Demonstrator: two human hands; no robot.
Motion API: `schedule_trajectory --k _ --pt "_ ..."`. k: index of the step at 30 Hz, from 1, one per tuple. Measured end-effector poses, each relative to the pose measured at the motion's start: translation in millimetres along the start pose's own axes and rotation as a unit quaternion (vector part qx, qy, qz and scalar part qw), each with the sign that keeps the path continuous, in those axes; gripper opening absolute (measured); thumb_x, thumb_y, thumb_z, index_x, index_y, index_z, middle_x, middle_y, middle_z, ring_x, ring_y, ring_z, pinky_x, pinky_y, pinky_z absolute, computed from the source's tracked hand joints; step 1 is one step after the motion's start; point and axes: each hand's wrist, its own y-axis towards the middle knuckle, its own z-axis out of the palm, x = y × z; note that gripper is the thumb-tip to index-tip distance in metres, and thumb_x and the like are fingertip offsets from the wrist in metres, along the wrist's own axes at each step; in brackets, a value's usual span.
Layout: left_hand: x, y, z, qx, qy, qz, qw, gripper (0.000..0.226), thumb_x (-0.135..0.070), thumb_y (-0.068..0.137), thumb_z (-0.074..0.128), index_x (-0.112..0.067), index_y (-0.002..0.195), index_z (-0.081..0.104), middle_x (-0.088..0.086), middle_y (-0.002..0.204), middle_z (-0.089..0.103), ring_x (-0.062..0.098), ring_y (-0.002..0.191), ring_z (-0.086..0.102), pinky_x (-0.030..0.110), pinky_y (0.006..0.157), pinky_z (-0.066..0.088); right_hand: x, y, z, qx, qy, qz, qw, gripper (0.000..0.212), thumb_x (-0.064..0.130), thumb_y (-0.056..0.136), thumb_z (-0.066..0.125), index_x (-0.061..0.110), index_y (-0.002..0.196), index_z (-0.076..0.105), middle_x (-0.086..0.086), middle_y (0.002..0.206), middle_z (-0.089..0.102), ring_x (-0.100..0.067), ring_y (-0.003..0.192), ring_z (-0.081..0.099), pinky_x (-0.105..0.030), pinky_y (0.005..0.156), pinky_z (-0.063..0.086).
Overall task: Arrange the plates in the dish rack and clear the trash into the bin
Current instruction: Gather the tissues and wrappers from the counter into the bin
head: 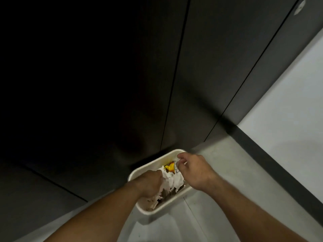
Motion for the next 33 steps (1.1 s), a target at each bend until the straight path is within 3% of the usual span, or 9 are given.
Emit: schedule_trajectory --k 3,6,8,13,18,26,28,33 --pt "-17 -39 -50 -0.06 -0.036 0.026 0.997 0.029 -0.035 0.102 0.037 -0.015 0.101 0.059 0.006 0.106 0.063 0.023 0.094 0.06 0.033 0.079 0.046 25 -15 -30 -0.001 -0.008 -0.024 1.0 0.035 0.033 0.098 0.054 0.024 0.131 0.059 0.005 0.121 0.065 -0.008 0.1 0.059 -0.019 0.083 0.047" --pt "-38 -100 -109 -0.117 -0.099 0.075 0.985 0.029 -0.041 0.098 0.042 -0.021 0.095 0.063 -0.004 0.094 0.062 0.011 0.084 0.059 0.032 0.075 0.049 62 -41 -79 -0.041 0.016 -0.057 0.997 0.02 0.035 0.096 0.058 0.03 0.113 0.066 0.012 0.106 0.064 0.001 0.088 0.057 -0.009 0.071 0.042" --pt "-57 -150 -154 -0.159 -0.132 0.108 0.972 0.026 -0.049 0.094 0.044 -0.031 0.093 0.063 -0.015 0.088 0.059 0.002 0.082 0.058 0.027 0.071 0.051 94 -62 -121 -0.057 0.049 -0.068 0.995 0.007 0.035 0.094 0.06 0.037 0.099 0.064 0.017 0.097 0.062 0.004 0.085 0.058 -0.01 0.067 0.046" --pt "-118 -276 -279 -0.266 -0.147 0.168 0.938 0.024 -0.061 0.089 0.04 -0.044 0.084 0.056 -0.022 0.088 0.053 0.003 0.081 0.058 0.023 0.064 0.05 187 -121 -245 -0.081 0.111 -0.128 0.982 0.01 0.03 0.093 0.064 0.039 0.087 0.062 0.014 0.09 0.062 0.006 0.086 0.059 -0.011 0.069 0.048" --pt "-180 -375 -396 -0.329 -0.136 0.181 0.917 0.024 -0.058 0.091 0.042 -0.041 0.085 0.057 -0.021 0.088 0.054 0.004 0.082 0.059 0.021 0.064 0.049 267 -179 -361 -0.105 0.117 -0.17 0.973 0.011 0.031 0.092 0.064 0.035 0.082 0.063 0.014 0.082 0.063 0.001 0.079 0.06 -0.018 0.066 0.051" --pt "-202 -445 -462 -0.354 -0.12 0.145 0.916 0.016 -0.049 0.092 0.048 -0.039 0.091 0.061 -0.02 0.09 0.055 -0.001 0.086 0.058 0.02 0.066 0.05 329 -210 -430 -0.111 0.077 -0.193 0.972 0.013 0.034 0.091 0.065 0.044 0.089 0.056 0.018 0.091 0.058 0.006 0.081 0.057 -0.013 0.065 0.043" --pt "-196 -447 -467 -0.362 -0.116 0.133 0.915 0.011 -0.046 0.093 0.051 -0.041 0.093 0.06 -0.02 0.091 0.055 -0.003 0.088 0.057 0.021 0.068 0.051 337 -209 -425 -0.099 0.062 -0.184 0.976 0.011 0.035 0.091 0.065 0.041 0.099 0.059 0.019 0.094 0.057 0.004 0.083 0.057 -0.013 0.067 0.044" --pt "-161 -439 -490 -0.354 -0.096 0.112 0.924 0.008 -0.045 0.092 0.052 -0.043 0.097 0.058 -0.022 0.096 0.053 -0.006 0.088 0.055 0.022 0.072 0.053 361 -185 -414 -0.049 -0.015 -0.157 0.986 0.035 0.037 0.091 0.066 0.034 0.124 0.057 0.021 0.11 0.047 0.0 0.096 0.052 -0.018 0.079 0.046"
